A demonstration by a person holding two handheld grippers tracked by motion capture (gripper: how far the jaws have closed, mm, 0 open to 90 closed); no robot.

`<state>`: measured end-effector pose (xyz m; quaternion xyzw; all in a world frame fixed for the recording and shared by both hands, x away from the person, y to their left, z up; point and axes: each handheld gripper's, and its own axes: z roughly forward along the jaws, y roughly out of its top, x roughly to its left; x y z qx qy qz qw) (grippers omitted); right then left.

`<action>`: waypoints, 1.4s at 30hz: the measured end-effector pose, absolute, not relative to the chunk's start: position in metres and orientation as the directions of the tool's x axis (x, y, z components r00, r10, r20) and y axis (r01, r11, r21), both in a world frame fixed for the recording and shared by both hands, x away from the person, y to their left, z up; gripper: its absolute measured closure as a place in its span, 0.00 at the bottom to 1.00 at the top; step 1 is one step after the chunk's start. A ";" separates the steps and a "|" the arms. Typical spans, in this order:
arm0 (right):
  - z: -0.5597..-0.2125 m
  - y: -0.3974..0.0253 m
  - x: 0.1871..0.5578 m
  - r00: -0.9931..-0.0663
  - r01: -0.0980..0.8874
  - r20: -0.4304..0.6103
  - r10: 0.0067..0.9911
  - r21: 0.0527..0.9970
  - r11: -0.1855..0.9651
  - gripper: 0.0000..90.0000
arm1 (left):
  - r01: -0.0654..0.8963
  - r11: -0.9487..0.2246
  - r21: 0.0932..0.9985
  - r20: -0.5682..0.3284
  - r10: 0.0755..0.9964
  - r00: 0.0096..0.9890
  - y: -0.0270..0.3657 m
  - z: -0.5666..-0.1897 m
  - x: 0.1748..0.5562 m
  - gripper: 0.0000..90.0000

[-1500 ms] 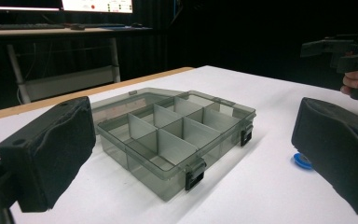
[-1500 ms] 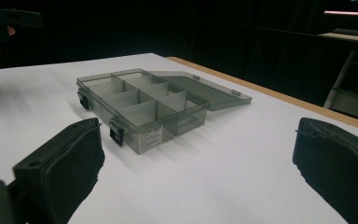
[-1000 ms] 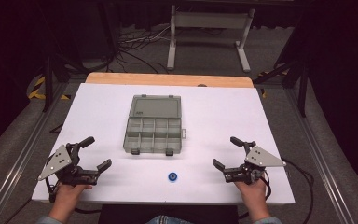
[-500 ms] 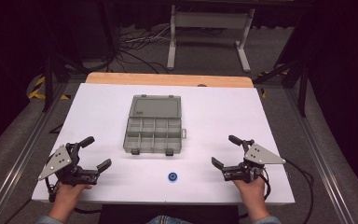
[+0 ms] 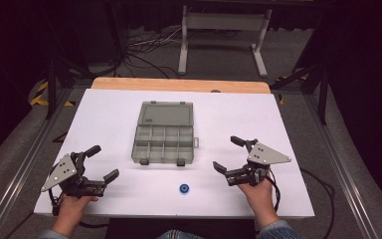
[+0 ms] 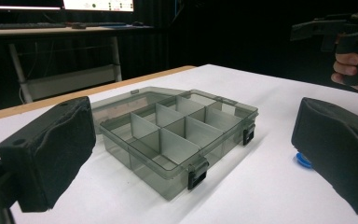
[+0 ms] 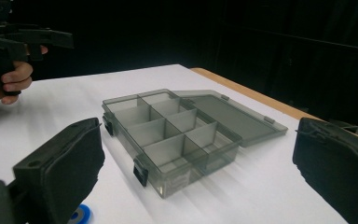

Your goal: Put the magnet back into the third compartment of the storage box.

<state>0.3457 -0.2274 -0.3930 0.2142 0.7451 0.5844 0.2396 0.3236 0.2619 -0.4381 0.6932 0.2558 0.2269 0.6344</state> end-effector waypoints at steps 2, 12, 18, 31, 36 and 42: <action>-0.389 -0.219 0.347 -0.803 0.026 -0.123 0.583 0.970 0.241 0.02 | 0.067 -0.067 0.996 -0.008 0.641 0.767 0.262 -0.438 0.324 0.00; -0.383 -0.199 0.357 -0.841 0.039 -0.104 0.531 0.967 0.252 0.02 | 0.066 -0.062 0.996 -0.011 0.641 0.768 0.262 -0.439 0.324 0.00; -0.378 -0.194 0.361 -0.856 0.086 -0.099 0.507 0.940 0.330 0.02 | 0.074 -0.062 0.995 -0.017 0.640 0.768 0.263 -0.438 0.325 0.00; -0.357 -0.166 0.369 -0.909 0.165 -0.118 0.400 0.779 0.605 0.09 | 0.071 -0.055 0.996 -0.019 0.643 0.766 0.263 -0.438 0.325 0.00; -0.358 -0.154 0.374 -0.921 0.208 -0.095 0.379 0.701 0.683 0.09 | 0.071 -0.053 0.996 -0.020 0.644 0.765 0.263 -0.438 0.325 0.00; -0.361 -0.144 0.377 -0.931 0.229 -0.085 0.355 0.620 0.750 0.10 | 0.074 -0.058 0.996 -0.020 0.642 0.766 0.263 -0.438 0.325 0.00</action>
